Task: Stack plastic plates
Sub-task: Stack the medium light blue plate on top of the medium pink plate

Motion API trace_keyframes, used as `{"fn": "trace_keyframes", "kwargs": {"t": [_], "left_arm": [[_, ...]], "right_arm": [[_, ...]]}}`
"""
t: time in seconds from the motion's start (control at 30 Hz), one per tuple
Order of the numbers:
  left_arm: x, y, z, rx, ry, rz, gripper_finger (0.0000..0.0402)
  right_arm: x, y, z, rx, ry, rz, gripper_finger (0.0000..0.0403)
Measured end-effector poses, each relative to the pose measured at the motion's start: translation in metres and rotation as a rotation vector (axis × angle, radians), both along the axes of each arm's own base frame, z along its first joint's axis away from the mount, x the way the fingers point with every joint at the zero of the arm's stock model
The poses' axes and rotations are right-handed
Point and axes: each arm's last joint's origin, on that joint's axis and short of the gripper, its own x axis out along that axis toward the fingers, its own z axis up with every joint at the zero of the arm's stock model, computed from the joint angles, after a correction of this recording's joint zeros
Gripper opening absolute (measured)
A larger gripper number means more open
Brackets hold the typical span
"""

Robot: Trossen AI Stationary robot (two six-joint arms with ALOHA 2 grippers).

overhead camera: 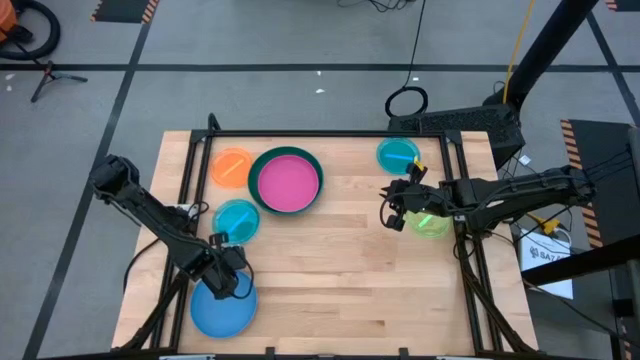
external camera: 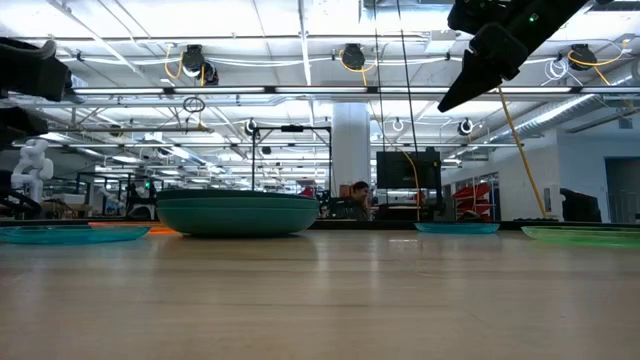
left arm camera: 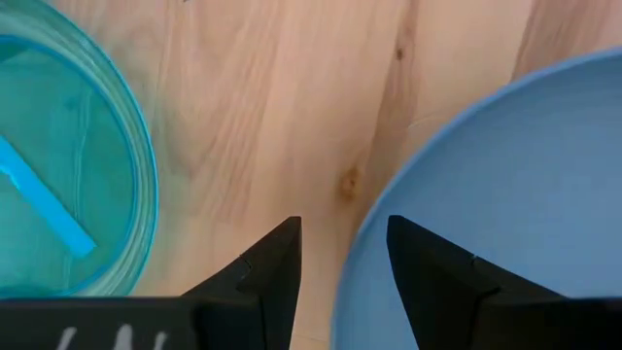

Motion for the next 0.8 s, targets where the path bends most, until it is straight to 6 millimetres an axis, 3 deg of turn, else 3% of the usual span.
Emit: {"fn": "trace_keyframes", "kwargs": {"t": [0.27, 0.5, 0.8], "left_arm": [[-0.001, 0.001, -0.014, -0.042, -0.04, -0.014, 0.0161], [-0.002, 0.001, -0.014, -0.032, -0.038, -0.057, 0.0154], [-0.002, 0.001, -0.014, -0.024, -0.034, -0.109, 0.0061]], "right_arm": [[0.0, 0.0, 0.0, 0.0, 0.0, 0.0, 0.0059], [0.0, 0.0, 0.0, 0.0, 0.0, 0.0, 0.0059], [0.0, 0.0, 0.0, 0.0, 0.0, 0.0, 0.0059]]}}
